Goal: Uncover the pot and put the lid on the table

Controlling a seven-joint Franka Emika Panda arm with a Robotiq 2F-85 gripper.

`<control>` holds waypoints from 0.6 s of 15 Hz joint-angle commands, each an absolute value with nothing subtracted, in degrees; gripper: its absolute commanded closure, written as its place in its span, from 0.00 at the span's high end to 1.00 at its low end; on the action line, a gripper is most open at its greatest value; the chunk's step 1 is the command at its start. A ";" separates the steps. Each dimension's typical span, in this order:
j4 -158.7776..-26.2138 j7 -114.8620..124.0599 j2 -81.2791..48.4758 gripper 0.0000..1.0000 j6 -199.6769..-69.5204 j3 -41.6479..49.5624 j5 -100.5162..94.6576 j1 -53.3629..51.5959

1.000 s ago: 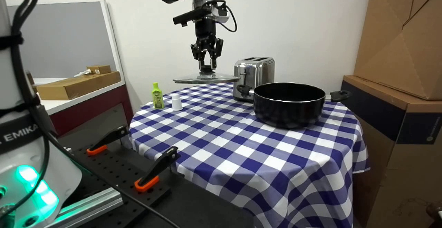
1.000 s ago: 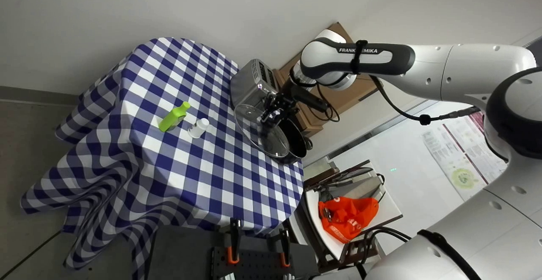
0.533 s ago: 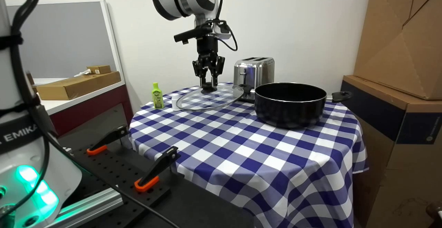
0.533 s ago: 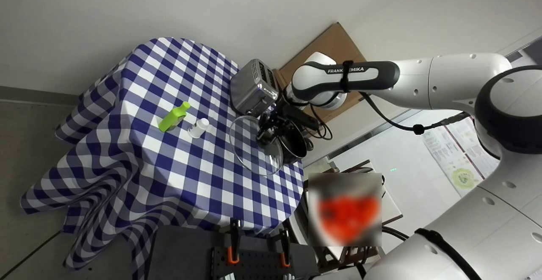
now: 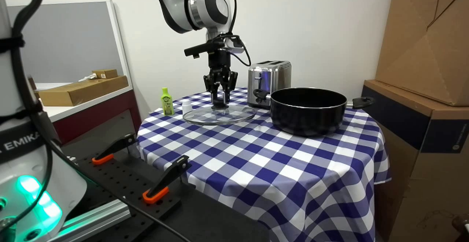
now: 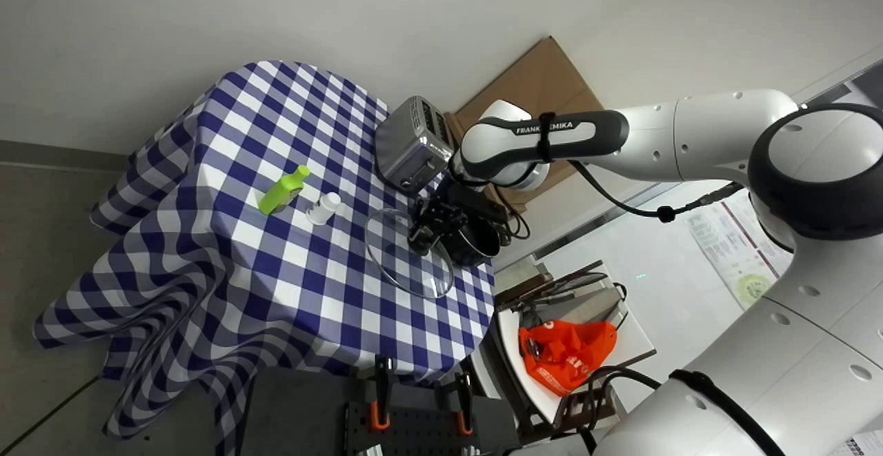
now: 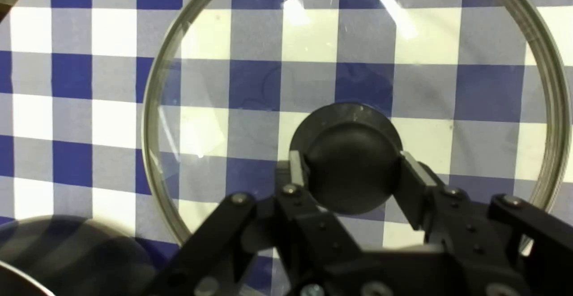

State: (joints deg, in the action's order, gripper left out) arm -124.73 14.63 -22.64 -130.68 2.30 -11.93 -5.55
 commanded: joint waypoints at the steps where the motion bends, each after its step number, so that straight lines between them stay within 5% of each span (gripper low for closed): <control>1: -123.61 15.67 -25.10 0.25 -131.81 3.79 -13.78 -5.64; 9: -122.02 13.70 -29.69 0.25 -130.32 4.74 -13.19 -5.66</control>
